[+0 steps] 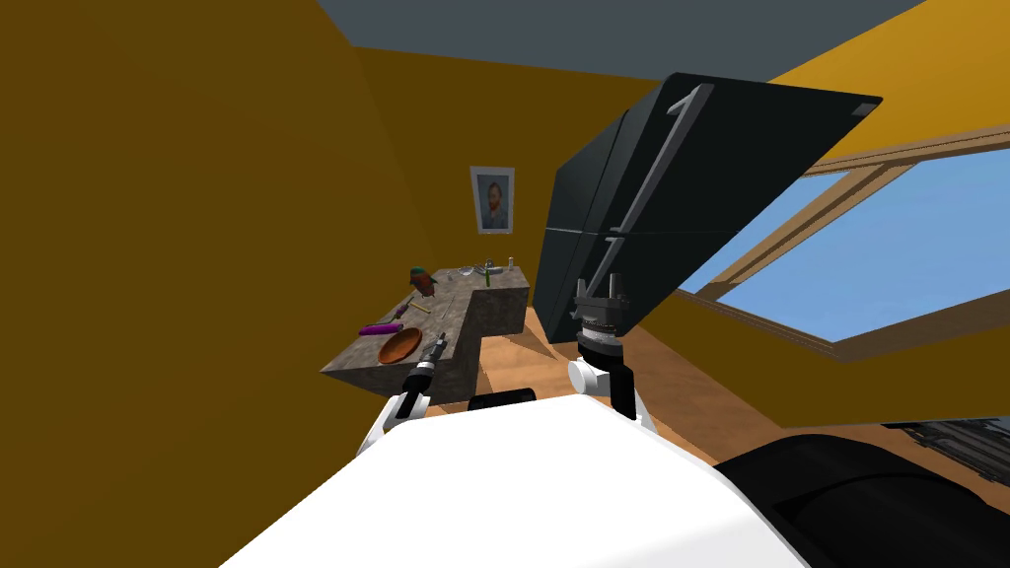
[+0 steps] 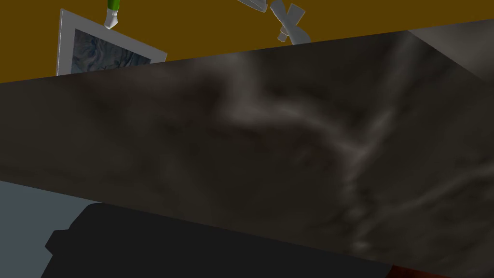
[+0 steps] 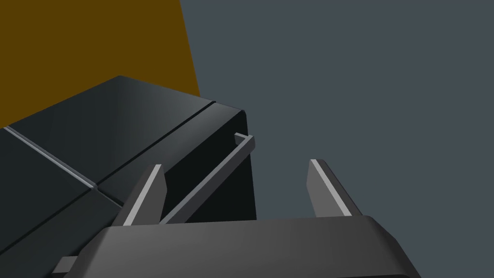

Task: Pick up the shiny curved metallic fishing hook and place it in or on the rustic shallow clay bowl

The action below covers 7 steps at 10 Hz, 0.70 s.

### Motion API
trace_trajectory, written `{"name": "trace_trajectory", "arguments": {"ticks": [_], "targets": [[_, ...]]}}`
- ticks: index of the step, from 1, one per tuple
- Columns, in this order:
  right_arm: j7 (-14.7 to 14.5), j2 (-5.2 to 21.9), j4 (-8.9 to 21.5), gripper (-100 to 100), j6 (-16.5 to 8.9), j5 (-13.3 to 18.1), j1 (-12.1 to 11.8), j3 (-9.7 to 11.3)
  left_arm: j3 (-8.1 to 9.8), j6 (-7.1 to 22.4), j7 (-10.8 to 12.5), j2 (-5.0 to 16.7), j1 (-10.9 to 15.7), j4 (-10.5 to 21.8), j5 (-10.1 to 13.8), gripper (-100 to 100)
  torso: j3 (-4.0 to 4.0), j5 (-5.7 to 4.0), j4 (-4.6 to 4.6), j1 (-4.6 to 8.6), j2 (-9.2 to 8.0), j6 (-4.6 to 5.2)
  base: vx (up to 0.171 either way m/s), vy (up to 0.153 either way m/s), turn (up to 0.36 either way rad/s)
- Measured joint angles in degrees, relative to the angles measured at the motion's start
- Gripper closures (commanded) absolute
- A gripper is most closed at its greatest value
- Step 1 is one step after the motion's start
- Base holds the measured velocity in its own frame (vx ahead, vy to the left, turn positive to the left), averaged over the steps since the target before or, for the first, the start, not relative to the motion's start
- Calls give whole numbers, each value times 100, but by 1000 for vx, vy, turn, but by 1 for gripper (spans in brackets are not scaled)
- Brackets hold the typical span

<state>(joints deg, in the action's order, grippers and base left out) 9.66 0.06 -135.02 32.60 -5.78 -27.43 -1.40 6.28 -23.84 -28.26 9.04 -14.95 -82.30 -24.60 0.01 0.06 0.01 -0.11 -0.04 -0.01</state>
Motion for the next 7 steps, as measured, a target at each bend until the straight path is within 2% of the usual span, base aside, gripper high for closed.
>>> {"name": "trace_trajectory", "arguments": {"ticks": [2,3,4,5,6,7], "targets": [[0,0,0,0,0,0,0,0,1,0,-8,3,0,0,-4,100,0,4,0,-6,0,0,0,0,0],[0,0,0,0,0,0,0,0,2,1,-11,5,0,0,-5,0,0,6,0,-7,0,0,0,0,0],[0,0,0,0,0,0,0,0,2,1,-11,5,0,0,-5,100,0,6,0,-9,0,0,0,0,0],[0,0,0,0,0,0,0,0,2,1,-13,6,0,0,-7,0,0,7,0,-9,-1,0,0,0,0],[0,0,0,0,0,0,0,0,2,1,-14,6,0,-1,-7,100,0,8,0,-10,-1,0,-73,-79,269],[0,-1,0,0,0,0,-1,0,-21,69,39,-10,-39,-151,19,100,13,5,-2,13,-27,-12,-139,-142,223]]}}
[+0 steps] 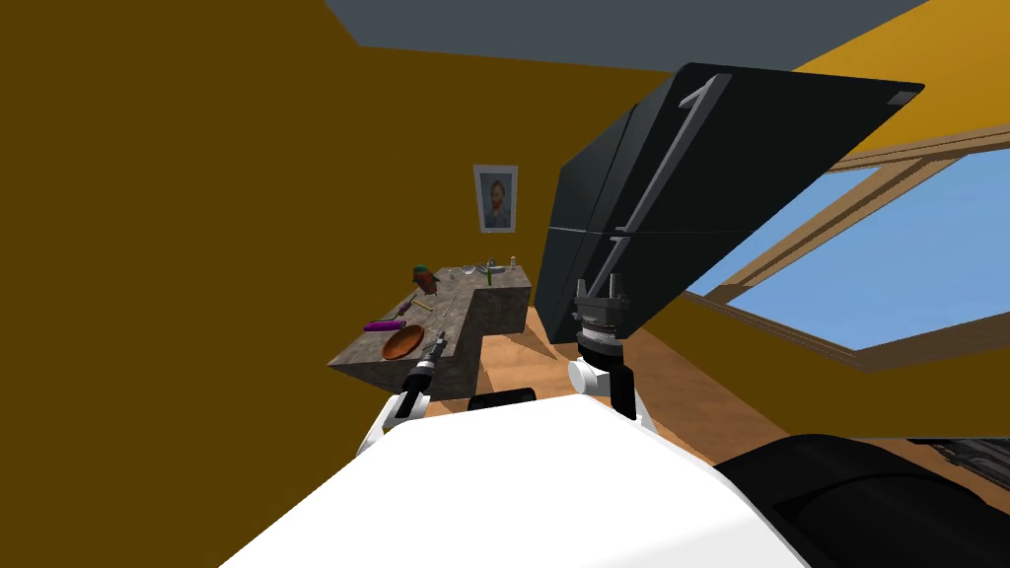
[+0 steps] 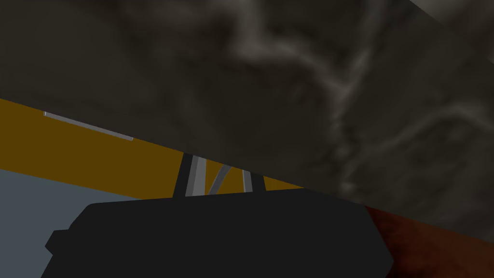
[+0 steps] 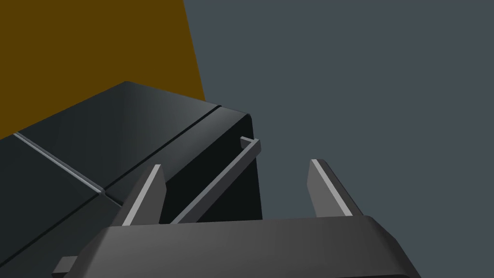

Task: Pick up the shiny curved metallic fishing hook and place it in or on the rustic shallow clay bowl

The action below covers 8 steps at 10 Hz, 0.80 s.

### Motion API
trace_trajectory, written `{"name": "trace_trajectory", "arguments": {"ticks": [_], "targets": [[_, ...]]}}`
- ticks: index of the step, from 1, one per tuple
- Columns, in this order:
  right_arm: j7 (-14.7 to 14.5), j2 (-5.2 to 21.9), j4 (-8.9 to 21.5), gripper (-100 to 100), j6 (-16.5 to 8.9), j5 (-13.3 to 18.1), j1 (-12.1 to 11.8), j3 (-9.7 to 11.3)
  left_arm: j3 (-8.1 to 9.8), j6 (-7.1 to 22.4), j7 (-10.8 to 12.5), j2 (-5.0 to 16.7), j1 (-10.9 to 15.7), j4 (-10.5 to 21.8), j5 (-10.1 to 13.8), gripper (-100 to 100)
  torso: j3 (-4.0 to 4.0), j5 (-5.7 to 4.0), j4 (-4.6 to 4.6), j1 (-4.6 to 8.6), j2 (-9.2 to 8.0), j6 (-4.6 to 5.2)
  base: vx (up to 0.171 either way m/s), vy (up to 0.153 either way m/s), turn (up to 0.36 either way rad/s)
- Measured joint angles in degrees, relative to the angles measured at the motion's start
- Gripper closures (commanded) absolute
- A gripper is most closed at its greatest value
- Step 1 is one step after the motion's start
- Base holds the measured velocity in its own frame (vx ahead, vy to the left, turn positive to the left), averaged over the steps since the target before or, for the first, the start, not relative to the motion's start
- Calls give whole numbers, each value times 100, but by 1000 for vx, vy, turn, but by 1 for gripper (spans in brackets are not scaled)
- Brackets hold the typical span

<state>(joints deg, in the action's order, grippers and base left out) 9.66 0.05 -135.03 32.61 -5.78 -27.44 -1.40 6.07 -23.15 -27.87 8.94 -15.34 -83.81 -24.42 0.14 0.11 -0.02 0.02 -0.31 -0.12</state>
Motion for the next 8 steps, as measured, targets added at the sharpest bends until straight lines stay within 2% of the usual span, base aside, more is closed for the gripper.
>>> {"name": "trace_trajectory", "arguments": {"ticks": [3,8], "targets": [[0,-1,0,0,0,0,2,1,1,260,191,-94,-76,-348,98,100,23,-2,-10,35,-37,10,-139,-137,183],[0,0,0,0,0,0,1,1,-4,694,497,-194,-196,-983,236,100,13,10,-9,-4,-15,10,-90,-72,143]]}}
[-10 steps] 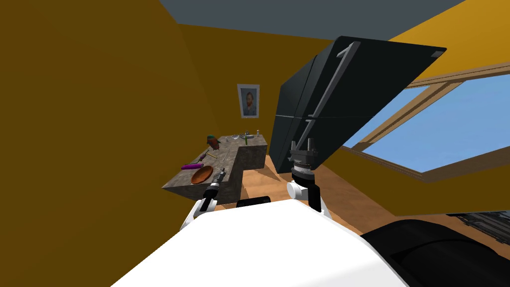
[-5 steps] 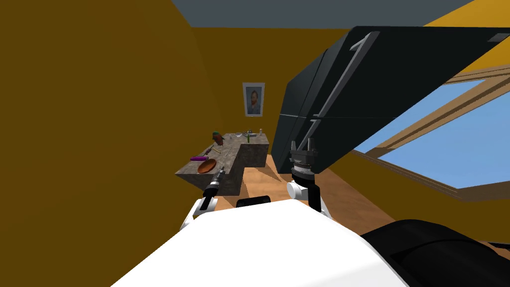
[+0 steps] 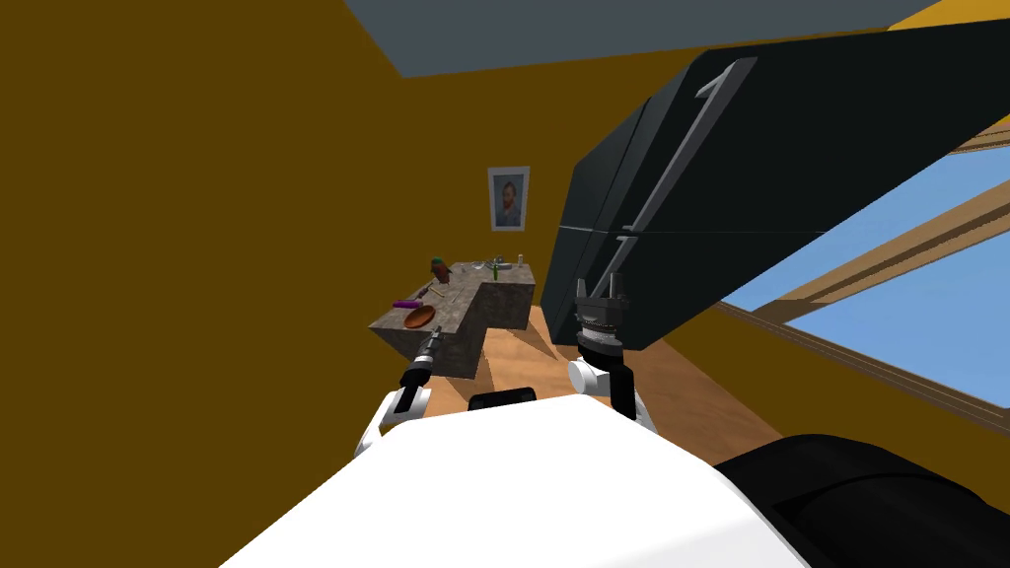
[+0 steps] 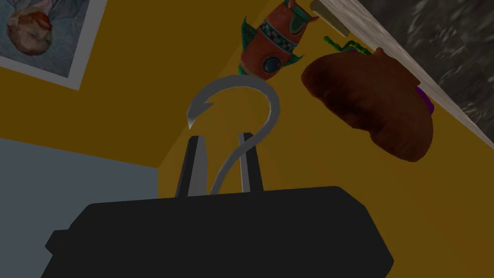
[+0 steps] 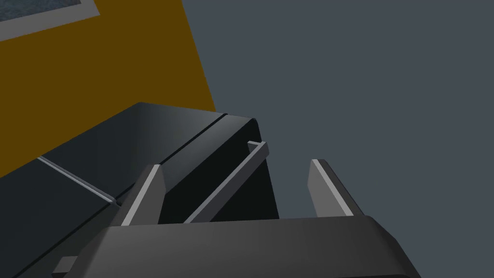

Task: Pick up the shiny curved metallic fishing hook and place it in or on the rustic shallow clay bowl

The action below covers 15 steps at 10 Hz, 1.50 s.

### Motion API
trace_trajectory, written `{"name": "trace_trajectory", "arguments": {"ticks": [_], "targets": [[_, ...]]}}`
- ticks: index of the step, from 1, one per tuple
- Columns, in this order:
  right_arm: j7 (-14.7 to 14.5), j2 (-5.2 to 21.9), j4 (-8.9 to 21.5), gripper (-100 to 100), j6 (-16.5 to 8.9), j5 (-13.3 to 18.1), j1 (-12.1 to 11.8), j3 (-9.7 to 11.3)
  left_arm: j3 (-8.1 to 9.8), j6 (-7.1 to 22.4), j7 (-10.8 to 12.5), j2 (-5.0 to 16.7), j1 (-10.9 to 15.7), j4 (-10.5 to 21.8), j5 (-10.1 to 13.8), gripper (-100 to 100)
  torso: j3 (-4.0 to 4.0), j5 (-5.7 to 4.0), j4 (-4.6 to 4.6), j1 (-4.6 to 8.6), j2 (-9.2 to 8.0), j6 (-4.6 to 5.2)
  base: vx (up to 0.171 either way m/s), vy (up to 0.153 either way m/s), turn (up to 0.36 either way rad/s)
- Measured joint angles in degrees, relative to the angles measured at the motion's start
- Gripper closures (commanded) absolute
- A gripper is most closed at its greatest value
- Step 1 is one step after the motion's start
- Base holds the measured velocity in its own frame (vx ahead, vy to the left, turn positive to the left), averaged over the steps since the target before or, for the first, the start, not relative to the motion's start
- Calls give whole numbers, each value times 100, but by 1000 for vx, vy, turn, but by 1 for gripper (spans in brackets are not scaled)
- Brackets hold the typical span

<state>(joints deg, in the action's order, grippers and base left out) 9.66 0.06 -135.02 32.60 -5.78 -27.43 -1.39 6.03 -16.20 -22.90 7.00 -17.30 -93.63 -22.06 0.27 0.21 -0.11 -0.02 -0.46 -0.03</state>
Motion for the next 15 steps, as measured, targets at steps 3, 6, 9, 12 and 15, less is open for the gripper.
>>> {"name": "trace_trajectory", "arguments": {"ticks": [3,6,9,12,15], "targets": [[0,0,0,0,0,0,0,0,6,218,127,-64,-76,-352,57,100,1,3,-2,-7,1,1,-93,-55,111],[0,0,0,0,0,0,0,0,56,525,269,-79,-45,-689,118,100,0,6,-4,-9,6,5,-67,-37,42],[0,1,0,0,0,0,-1,-1,184,893,356,-4,3,-931,175,100,-26,16,4,-51,51,6,33,48,-72],[0,2,0,0,0,0,-1,-1,372,1259,371,92,191,-926,206,100,-45,24,14,-67,82,7,85,65,-85],[0,2,0,0,0,0,-2,-1,544,1643,358,173,274,-1018,221,100,-51,22,16,-71,92,6,96,78,-120]]}}
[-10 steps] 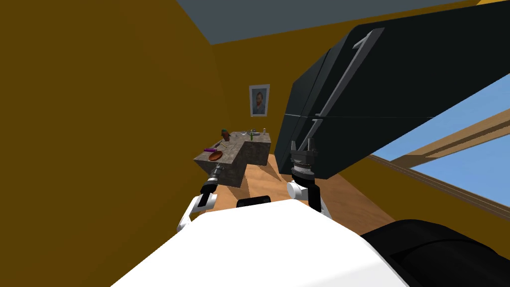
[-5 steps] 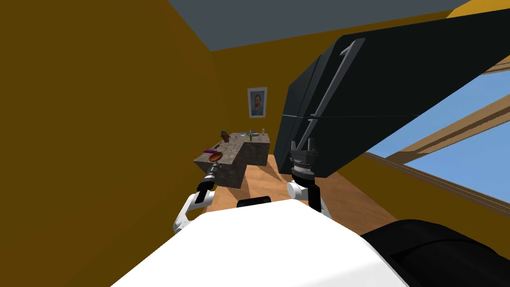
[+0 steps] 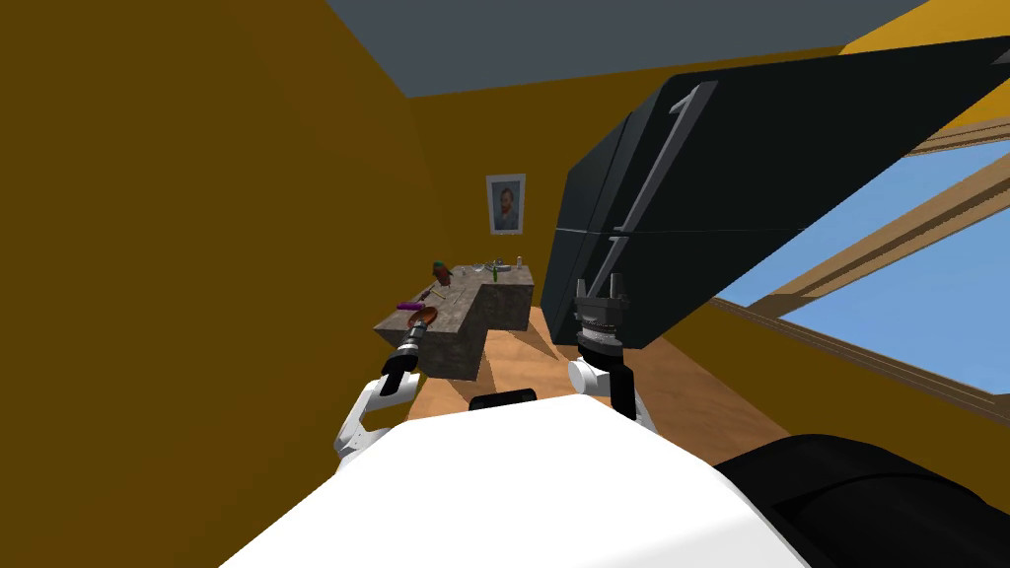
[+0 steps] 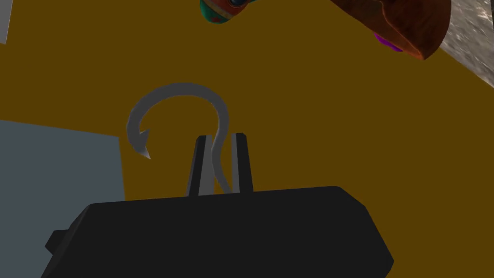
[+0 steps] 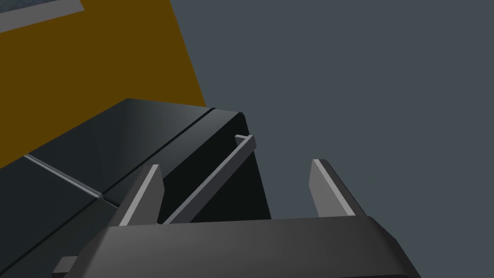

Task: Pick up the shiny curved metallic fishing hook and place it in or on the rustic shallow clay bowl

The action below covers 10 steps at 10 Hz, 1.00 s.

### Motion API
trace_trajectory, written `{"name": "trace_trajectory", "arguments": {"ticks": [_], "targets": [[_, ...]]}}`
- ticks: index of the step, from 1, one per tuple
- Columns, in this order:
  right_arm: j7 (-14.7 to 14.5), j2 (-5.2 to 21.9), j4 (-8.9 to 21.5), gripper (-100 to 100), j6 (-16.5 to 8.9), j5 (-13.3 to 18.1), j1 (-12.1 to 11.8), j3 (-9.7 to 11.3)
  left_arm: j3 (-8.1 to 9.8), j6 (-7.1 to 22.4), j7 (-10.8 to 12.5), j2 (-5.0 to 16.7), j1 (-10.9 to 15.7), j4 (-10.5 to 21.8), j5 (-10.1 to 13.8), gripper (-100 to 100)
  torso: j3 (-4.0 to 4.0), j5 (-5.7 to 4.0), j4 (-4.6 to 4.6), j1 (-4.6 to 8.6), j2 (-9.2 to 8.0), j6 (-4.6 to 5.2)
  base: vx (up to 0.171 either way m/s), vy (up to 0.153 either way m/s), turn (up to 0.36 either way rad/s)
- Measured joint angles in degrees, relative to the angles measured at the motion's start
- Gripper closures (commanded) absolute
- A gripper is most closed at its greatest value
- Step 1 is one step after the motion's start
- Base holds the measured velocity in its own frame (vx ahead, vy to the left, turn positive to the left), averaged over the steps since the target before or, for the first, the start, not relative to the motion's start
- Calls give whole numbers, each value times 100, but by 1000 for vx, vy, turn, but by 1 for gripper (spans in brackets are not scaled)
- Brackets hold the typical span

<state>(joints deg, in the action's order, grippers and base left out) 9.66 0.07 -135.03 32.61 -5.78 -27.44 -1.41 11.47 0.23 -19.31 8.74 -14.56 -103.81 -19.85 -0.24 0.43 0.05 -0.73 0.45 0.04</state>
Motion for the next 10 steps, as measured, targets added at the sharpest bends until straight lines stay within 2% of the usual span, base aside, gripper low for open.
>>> {"name": "trace_trajectory", "arguments": {"ticks": [5,8,9,10], "targets": [[0,0,0,0,0,0,0,0,344,638,-19,255,236,-58,39,100,-6,-8,4,10,8,0,100,90,-113],[0,0,0,0,0,0,0,0,519,968,-28,453,346,-90,79,100,-3,-18,3,28,3,-1,72,55,-69],[0,-1,0,0,0,0,0,0,532,990,-26,462,360,-88,82,-100,2,-19,5,45,-11,-3,9,8,3],[0,-1,0,0,0,0,0,0,531,988,-25,461,360,-88,82,-100,10,-23,1,56,-24,-2,0,0,0]]}}
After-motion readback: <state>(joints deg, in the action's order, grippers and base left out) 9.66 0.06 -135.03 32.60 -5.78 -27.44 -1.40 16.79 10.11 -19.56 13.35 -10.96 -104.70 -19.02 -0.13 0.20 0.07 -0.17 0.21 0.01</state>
